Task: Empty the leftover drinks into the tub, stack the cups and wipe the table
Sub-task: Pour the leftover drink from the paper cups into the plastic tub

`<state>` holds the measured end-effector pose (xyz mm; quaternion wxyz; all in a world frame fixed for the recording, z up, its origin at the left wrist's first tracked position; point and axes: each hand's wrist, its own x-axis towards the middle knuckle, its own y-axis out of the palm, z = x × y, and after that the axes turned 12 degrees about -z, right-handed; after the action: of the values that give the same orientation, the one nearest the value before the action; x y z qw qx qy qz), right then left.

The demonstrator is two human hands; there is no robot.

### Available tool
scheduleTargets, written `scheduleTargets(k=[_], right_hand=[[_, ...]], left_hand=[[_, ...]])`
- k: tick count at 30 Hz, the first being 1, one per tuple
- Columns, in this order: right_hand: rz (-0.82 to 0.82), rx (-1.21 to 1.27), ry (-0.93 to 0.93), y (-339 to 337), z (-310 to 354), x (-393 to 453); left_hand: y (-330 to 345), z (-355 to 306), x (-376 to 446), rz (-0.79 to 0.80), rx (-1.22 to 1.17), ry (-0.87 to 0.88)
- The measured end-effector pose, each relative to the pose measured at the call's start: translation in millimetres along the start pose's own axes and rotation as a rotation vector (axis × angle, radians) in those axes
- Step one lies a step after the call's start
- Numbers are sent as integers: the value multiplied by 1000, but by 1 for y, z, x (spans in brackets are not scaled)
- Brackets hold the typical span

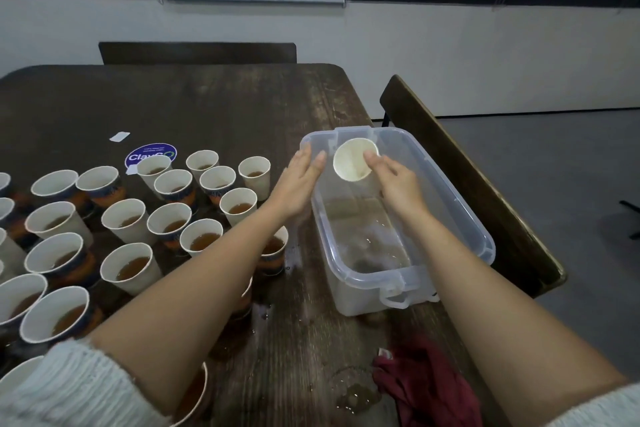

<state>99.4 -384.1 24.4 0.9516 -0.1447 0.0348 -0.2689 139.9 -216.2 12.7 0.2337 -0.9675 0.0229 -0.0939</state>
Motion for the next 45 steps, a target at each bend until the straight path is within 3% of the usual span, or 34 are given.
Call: scheduleTargets(k=[2,6,13,16,21,25,36,45], right_hand=[[92,83,64,10,17,-10],[295,159,99,33,44,-37],[441,21,89,62,37,-94],[476,-184,-55,69,23,-110],[591,-456,-87,72,-6,-123],[618,-597,-109,75,-32,-133],[585,-557,-101,82,-54,-149],[586,-594,-108,83,-55,-149]], left_hand=[[-12,-10,-9,-113,-158,93],[-38,-13,-29,-283,-200,269],[-76,26,-83,-389,-89,288],[-82,48,-113,-297,-11,270],[-92,67,-148,13,187,75],[-103,74,-168,83,374,-9],[-122,79,-214,571,1059,127],[-118,77,-210,567,1046,210]])
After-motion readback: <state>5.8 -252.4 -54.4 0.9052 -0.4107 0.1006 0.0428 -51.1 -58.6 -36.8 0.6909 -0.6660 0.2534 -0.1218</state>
